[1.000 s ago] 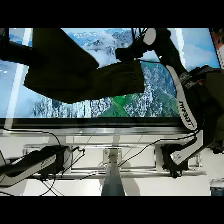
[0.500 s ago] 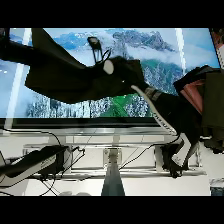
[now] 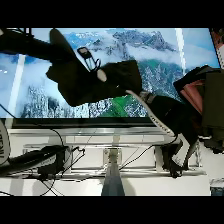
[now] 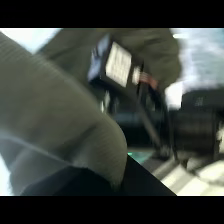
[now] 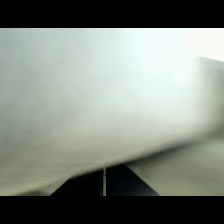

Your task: Fold the clothes and pants, and hang the long-sleeved shirts on hangers.

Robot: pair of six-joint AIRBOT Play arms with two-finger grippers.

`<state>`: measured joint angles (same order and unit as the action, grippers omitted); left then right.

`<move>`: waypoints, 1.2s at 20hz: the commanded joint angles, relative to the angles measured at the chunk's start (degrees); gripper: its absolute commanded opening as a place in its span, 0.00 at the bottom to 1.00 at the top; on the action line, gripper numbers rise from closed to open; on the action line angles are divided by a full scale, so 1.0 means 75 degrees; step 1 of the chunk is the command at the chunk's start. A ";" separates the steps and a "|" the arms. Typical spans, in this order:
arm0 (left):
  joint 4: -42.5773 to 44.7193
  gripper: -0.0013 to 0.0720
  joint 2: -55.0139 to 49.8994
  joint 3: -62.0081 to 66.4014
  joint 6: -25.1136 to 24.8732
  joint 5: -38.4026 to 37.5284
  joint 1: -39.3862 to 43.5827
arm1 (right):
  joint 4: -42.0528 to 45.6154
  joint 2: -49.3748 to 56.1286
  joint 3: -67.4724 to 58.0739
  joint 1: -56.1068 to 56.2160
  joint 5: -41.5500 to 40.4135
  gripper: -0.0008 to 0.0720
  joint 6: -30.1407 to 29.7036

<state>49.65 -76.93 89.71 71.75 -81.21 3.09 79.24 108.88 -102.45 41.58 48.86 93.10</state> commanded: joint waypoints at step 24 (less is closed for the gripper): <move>0.0781 0.84 -0.2180 0.0003 -0.0038 0.5074 0.3246 | -0.4849 -0.1699 0.4345 -0.6851 0.1641 0.98 -0.3722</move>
<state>52.01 -94.21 89.71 70.08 -41.30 29.30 52.36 93.56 -73.87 -12.64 65.08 65.71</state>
